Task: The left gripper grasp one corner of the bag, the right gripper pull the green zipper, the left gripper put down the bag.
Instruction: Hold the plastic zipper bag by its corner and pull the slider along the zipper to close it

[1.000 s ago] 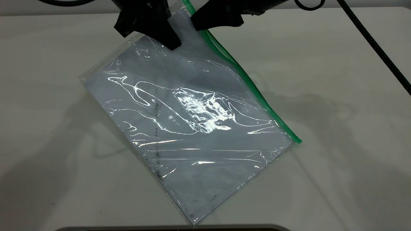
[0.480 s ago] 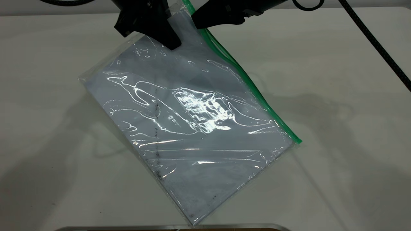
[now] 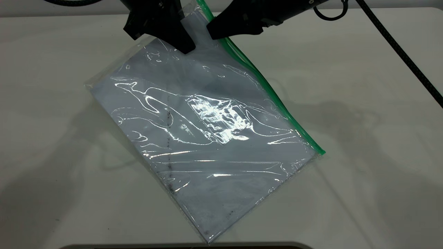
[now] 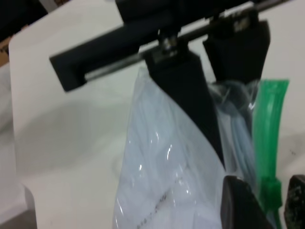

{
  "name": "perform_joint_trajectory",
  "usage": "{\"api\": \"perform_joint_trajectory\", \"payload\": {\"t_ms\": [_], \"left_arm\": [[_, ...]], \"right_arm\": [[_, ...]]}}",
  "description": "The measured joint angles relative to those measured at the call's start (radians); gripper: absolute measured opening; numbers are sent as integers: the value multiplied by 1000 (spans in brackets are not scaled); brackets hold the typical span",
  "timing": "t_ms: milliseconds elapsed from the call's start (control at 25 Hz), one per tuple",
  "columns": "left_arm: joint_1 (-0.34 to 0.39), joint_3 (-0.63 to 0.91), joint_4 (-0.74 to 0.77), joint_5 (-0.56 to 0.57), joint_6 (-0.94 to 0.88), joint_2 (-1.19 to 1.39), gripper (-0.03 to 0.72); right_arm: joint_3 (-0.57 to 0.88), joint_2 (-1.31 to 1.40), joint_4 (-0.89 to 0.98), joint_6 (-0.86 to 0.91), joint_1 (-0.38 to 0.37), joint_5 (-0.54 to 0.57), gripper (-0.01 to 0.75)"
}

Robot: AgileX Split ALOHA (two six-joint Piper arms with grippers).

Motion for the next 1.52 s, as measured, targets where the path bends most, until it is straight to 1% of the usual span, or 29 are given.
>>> {"api": "perform_joint_trajectory", "payload": {"t_ms": [280, 400, 520, 560, 640, 840, 1160, 1520], "left_arm": [[0, 0, 0, 0, 0, 0, 64], [0, 0, 0, 0, 0, 0, 64], [0, 0, 0, 0, 0, 0, 65], [0, 0, 0, 0, 0, 0, 65], [0, 0, 0, 0, 0, 0, 66], [0, 0, -1, 0, 0, 0, 63], [-4, 3, -2, -24, 0, -13, 53], [36, 8, -99, -26, 39, -27, 53]], "right_arm": [[0, 0, 38, -2, 0, 19, 270], [0, 0, 40, -2, 0, 21, 215], [0, 0, 40, -2, 0, 21, 114], [0, 0, 40, -3, 0, 21, 68], [0, 0, 35, -7, 0, 21, 36], [-3, 0, -10, -12, 0, 16, 36], [-3, -2, -45, -12, 2, -32, 36], [-11, -4, -36, -15, 2, -86, 36]]}}
